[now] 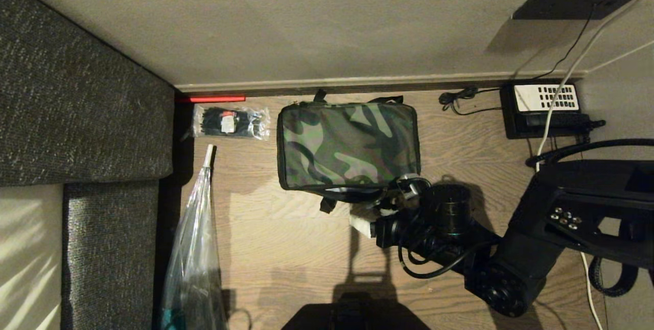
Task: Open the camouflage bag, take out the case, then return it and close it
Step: Open the top of the storage box
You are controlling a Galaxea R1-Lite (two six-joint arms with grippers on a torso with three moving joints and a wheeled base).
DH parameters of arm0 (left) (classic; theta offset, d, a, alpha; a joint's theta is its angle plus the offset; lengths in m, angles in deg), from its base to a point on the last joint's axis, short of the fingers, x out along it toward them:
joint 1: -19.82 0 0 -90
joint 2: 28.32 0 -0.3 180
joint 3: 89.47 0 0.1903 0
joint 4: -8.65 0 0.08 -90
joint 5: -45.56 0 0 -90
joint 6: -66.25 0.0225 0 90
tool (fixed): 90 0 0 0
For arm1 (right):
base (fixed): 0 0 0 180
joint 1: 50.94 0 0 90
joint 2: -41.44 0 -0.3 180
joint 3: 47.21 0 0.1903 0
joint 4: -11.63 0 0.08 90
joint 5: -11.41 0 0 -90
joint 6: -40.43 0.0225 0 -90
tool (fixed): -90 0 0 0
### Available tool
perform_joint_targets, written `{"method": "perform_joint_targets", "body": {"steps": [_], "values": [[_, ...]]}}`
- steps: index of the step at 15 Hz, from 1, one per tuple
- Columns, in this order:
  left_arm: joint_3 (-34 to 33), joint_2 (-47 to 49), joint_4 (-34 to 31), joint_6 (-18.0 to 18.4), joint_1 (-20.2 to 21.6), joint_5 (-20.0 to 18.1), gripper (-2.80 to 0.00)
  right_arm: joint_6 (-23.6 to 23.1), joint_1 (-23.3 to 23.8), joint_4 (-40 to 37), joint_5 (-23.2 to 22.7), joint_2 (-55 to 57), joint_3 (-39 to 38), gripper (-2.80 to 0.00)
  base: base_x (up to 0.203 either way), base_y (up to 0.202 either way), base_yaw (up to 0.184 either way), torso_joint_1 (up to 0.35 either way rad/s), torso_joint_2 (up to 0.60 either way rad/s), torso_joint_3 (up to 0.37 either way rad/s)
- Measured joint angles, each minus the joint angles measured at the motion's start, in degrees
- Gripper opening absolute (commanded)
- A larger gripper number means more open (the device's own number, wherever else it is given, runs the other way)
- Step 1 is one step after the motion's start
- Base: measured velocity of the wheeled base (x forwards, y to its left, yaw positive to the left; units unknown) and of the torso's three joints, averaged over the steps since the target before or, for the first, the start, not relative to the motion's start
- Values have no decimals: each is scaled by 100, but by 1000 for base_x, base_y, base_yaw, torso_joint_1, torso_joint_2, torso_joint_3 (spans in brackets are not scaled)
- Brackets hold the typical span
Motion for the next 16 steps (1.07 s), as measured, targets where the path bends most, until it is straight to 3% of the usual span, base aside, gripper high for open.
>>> {"method": "perform_joint_targets", "body": {"steps": [5,16], "values": [[0,0,-2,2,0,1,-280,-154,35,407,608,463,475,0,0,0,0,0,0,0],[0,0,-2,0,0,4,-280,-338,169,697,649,716,601,0,0,0,0,0,0,0]]}}
